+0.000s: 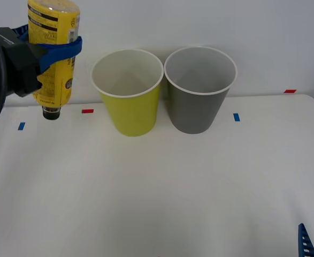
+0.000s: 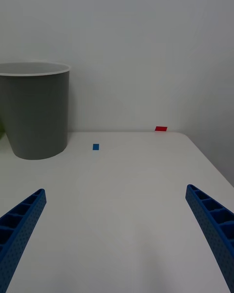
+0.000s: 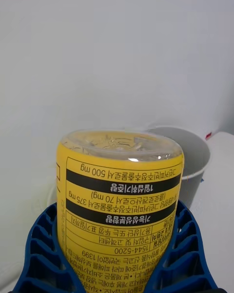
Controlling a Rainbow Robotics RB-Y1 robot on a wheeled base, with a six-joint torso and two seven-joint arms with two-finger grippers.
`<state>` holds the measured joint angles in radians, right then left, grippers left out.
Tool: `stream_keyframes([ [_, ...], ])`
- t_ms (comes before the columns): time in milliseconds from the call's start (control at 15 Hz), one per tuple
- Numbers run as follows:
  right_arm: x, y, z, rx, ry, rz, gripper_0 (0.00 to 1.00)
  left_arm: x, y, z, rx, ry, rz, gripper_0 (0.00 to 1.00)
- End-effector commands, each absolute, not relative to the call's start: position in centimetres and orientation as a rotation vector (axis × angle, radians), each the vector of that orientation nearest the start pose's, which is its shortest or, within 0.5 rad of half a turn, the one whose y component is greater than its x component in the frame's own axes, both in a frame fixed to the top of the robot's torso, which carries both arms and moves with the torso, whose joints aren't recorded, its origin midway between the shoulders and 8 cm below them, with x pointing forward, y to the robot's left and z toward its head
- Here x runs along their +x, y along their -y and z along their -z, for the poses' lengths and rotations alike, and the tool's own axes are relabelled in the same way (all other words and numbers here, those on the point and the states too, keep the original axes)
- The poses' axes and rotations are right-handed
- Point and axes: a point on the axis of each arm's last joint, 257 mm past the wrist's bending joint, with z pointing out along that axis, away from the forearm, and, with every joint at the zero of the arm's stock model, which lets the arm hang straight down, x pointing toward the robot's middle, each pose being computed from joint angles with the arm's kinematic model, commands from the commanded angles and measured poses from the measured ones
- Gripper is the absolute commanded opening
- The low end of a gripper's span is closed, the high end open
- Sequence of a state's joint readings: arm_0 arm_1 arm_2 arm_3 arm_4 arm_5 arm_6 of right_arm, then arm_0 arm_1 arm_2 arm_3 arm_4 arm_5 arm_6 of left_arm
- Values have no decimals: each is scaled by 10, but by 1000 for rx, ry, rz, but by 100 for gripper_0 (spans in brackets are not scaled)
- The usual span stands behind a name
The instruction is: Put cans in the gray bin and PET bottles in the light green bin.
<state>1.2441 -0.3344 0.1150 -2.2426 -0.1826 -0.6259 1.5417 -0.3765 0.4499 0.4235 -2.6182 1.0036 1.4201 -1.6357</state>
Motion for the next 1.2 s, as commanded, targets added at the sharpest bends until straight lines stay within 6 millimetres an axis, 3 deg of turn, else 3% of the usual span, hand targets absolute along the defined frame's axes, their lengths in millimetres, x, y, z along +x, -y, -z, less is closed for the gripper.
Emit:
stream_keyframes([
  [67, 203, 305, 178, 14, -1508, 99, 100, 401, -163, -132, 592, -1444, 248, 0],
  [333, 203, 305, 178, 14, -1508, 99, 100, 420, -172, -157, 537, -1424, 261, 0],
  [600, 203, 305, 178, 14, -1508, 99, 100, 450, -165, -165, 502, -1430, 326, 0],
  [1200, 203, 305, 178, 14, -1508, 99, 100, 521, -129, -153, 440, -1368, 424, 0],
])
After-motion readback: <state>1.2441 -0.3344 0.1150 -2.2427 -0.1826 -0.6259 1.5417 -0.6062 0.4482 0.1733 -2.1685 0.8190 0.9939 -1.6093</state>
